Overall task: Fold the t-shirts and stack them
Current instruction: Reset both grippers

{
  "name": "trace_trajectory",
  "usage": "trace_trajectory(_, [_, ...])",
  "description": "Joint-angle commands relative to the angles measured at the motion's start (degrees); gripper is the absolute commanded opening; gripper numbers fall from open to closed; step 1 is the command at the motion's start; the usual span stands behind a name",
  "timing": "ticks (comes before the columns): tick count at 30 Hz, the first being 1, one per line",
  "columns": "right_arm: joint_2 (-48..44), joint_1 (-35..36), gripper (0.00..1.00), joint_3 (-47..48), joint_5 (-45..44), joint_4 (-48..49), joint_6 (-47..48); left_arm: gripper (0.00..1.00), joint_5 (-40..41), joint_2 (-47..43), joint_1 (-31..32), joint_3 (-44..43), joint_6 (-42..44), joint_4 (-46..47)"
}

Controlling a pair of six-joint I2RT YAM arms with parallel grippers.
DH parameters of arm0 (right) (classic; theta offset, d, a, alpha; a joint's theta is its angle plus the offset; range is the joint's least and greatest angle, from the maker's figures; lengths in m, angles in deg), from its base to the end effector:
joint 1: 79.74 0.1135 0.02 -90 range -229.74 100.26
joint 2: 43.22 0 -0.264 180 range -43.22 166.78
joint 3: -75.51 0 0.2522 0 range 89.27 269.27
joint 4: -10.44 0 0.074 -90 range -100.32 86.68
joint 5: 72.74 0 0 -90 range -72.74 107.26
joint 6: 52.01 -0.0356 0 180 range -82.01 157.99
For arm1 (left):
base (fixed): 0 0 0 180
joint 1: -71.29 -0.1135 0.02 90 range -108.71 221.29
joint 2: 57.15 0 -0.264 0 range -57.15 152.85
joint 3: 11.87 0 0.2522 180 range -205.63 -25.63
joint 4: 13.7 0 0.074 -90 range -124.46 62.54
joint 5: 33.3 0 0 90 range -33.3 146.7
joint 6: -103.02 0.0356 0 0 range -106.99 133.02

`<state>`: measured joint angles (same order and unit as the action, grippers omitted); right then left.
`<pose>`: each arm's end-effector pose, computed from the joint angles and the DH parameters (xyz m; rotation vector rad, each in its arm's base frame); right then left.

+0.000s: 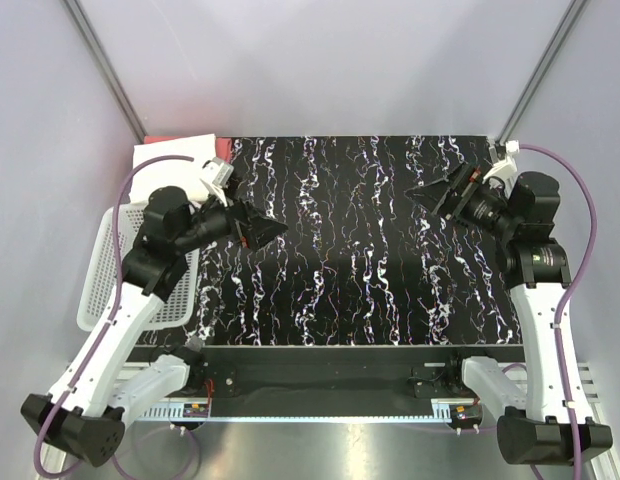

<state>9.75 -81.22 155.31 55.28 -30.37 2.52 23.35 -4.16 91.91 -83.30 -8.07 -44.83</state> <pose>0.1856 0.0171 0.4134 0.1117 1.8774 1.0132 0.1817 -0.0893 0.3813 0.4299 1.8274 -1.0309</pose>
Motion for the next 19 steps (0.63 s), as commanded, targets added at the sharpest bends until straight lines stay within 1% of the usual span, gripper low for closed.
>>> trace_trajectory(1, [-1.1,-0.2,1.0,-0.9,-1.9,-1.3,-0.1,0.99,-2.6,-2.4,-0.1,0.5,-1.9,5.1])
trace_trajectory(6, [-2.1,-0.2,1.0,-1.4,-3.7,-1.3,-0.3,0.99,-3.0,-2.1,-0.1,0.8,-1.9,5.2])
trace_trajectory(12, [-1.6,-0.2,1.0,-1.4,-3.2,-1.3,-0.2,0.99,-3.7,-1.6,-0.1,1.4,-2.2,6.2])
trace_trajectory(19, [0.8,-0.2,1.0,1.3,-5.2,-1.3,0.5,0.99,-4.0,0.7,-0.1,-0.2,-2.0,7.3])
